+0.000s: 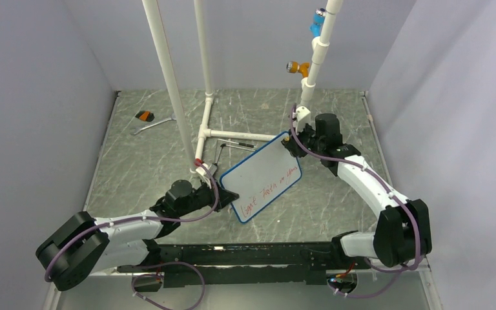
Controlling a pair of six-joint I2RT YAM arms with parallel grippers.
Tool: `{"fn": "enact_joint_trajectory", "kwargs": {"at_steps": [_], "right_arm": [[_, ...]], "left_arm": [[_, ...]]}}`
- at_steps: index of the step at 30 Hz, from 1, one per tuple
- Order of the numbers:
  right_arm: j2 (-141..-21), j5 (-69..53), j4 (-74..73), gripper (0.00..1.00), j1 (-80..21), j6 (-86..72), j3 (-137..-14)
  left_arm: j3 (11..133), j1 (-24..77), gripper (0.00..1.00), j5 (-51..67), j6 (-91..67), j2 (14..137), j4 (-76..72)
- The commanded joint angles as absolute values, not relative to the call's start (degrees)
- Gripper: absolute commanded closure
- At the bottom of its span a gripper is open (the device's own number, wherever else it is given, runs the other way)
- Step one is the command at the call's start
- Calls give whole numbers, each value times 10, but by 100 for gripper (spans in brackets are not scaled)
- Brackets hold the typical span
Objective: Erase the whiteboard
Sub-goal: Erase the whiteboard at the center of the board.
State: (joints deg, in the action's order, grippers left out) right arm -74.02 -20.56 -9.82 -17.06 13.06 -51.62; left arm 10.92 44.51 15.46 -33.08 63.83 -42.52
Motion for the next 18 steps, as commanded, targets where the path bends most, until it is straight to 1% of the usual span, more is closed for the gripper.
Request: {"fn": "enact_joint_trajectory", "kwargs": {"at_steps": [1,3,6,8,9,13,15,18], "right_arm": [[-759,-289,-121,100,-170,158,-533],[-767,-370,-148,100,-179,183,-526],[-765,-404,-165,100,-211,208,-521],[-759,-401,-156,100,-218,199,-523],[-758,-380,-148,100,-215,189,-527],[-752,-290,-113,100,-160,138,-529],[-750,-290,-114,100,-137,142,-524],[-751,-298,-126,100,-131,174,-518]], "left_arm": [[126,454,100,193,-319,646,-416],[127,454,100,192,-320,648,-416],[126,454,100,194,-320,652,-418],[126,454,100,195,-320,652,-418],[126,455,100,196,-318,652,-416],[129,455,100,198,-313,650,-413],[133,455,100,200,-309,650,-409],[143,455,100,202,-300,649,-391]]}}
